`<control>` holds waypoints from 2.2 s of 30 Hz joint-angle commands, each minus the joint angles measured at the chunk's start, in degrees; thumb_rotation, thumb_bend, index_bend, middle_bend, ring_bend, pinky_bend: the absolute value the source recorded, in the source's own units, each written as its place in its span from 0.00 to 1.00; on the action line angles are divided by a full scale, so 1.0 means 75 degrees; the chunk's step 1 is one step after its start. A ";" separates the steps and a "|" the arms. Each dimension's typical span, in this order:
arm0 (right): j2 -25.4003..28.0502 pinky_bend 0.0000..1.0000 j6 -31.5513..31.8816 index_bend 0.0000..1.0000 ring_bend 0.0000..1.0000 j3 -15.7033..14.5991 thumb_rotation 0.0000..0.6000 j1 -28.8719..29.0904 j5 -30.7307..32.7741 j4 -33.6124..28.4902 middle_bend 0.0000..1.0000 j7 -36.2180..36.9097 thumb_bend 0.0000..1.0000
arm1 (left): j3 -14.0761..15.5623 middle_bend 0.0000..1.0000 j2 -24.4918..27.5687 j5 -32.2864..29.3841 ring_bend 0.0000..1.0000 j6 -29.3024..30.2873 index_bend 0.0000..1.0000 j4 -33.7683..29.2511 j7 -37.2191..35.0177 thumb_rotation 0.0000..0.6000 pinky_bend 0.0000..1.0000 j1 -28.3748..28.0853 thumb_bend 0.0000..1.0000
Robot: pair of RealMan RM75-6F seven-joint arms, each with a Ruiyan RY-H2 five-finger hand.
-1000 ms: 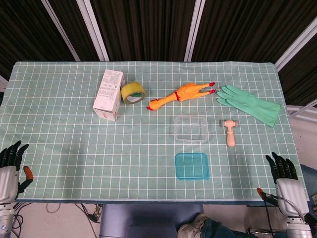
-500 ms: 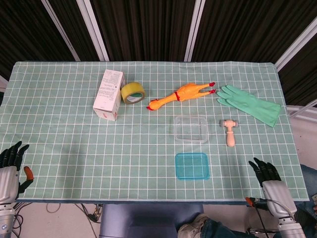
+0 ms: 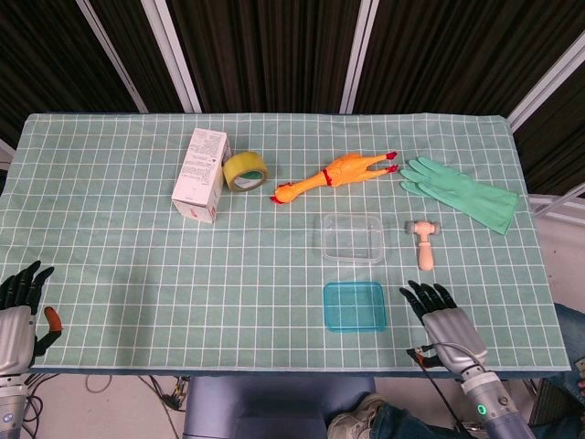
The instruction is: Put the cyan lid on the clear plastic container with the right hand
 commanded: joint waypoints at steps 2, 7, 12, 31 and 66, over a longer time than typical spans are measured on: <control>-0.0692 0.00 -0.0570 0.00 0.00 0.0319 1.00 0.0787 0.1398 -0.0326 0.00 -0.1241 0.17 | -0.0009 0.00 0.0011 -0.0037 0.00 -0.0031 0.12 -0.0017 0.0016 1.00 0.00 -0.0013 0.74; -0.1379 0.00 -0.0539 0.00 0.00 0.0509 1.00 0.1412 0.2664 -0.0242 0.00 -0.2092 0.17 | -0.0015 0.00 0.0026 -0.0104 0.00 -0.0075 0.12 -0.0055 0.0029 1.00 0.00 -0.0021 0.74; -0.2061 0.00 -0.0066 0.00 0.00 0.0671 1.00 0.1958 0.3754 -0.0017 0.00 -0.2900 0.17 | -0.0038 0.00 0.0049 -0.0177 0.00 -0.0105 0.12 -0.0103 0.0009 1.00 0.00 -0.0028 0.74; -0.2695 0.00 0.0311 0.00 0.00 0.0887 1.00 0.2926 0.5176 0.0494 0.00 -0.3014 0.17 | -0.0034 0.00 0.0069 -0.0206 0.00 -0.0134 0.12 -0.0118 0.0023 1.00 0.00 -0.0046 0.74; -0.3058 0.00 0.0395 0.00 0.00 0.0425 1.00 0.3401 0.5399 0.1165 0.13 -0.2433 0.17 | -0.0028 0.00 0.0055 -0.0201 0.00 -0.0110 0.12 -0.0109 0.0080 1.00 0.00 -0.0054 0.74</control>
